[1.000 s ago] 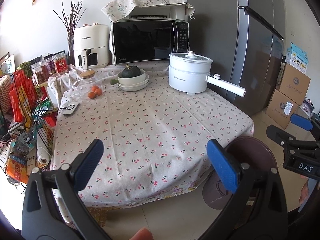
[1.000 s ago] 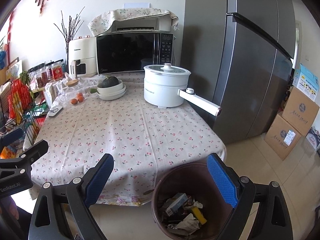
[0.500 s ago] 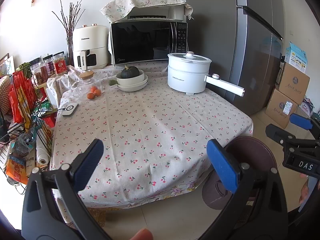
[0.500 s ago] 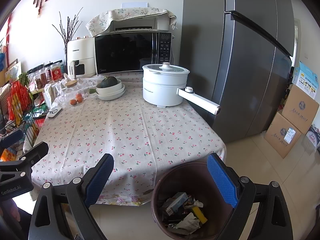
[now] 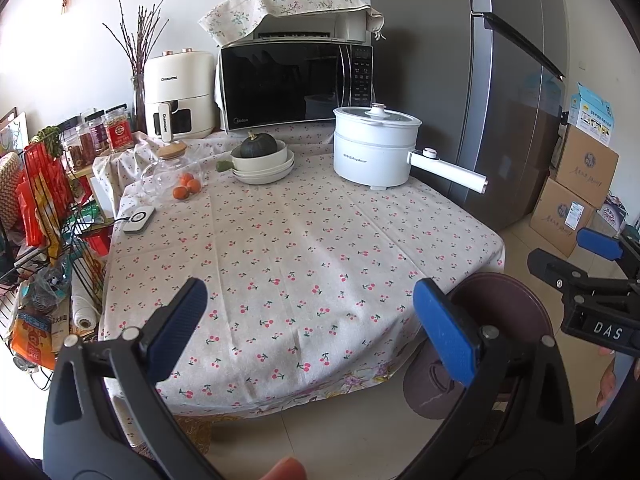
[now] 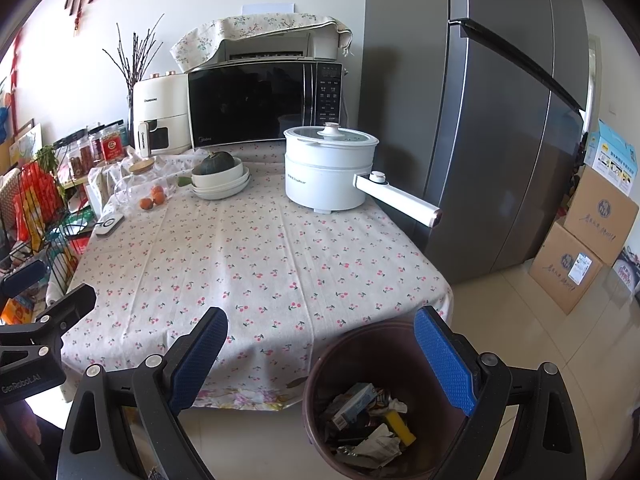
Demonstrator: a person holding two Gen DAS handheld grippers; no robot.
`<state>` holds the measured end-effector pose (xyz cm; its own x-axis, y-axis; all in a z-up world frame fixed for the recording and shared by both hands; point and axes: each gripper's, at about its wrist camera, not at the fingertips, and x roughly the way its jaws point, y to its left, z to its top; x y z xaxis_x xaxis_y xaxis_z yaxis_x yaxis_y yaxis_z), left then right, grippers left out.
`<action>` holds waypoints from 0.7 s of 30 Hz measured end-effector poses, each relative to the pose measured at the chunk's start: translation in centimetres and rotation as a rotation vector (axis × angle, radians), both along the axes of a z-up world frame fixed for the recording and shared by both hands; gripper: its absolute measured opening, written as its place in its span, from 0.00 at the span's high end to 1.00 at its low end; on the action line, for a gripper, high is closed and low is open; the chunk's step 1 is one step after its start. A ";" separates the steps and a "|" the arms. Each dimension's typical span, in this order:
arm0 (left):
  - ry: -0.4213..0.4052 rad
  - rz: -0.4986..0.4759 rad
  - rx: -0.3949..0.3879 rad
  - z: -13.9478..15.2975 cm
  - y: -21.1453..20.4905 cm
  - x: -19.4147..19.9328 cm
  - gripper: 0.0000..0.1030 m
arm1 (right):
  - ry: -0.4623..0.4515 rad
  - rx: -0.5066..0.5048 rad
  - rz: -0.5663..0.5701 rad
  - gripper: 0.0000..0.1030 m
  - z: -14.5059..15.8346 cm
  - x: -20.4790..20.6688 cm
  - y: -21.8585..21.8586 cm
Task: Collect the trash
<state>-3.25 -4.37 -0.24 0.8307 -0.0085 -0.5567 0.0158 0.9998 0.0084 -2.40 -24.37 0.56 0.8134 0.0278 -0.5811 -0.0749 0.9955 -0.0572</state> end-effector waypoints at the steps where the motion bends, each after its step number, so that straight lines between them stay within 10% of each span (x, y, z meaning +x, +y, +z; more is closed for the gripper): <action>1: 0.000 0.000 0.000 0.0 0.0 0.0 0.01 | 0.000 0.000 0.000 0.07 0.0 0.0 0.0; 21: 0.019 0.001 -0.003 -0.3 0.2 0.2 0.01 | 0.005 0.002 -0.006 0.07 -0.4 -0.2 0.0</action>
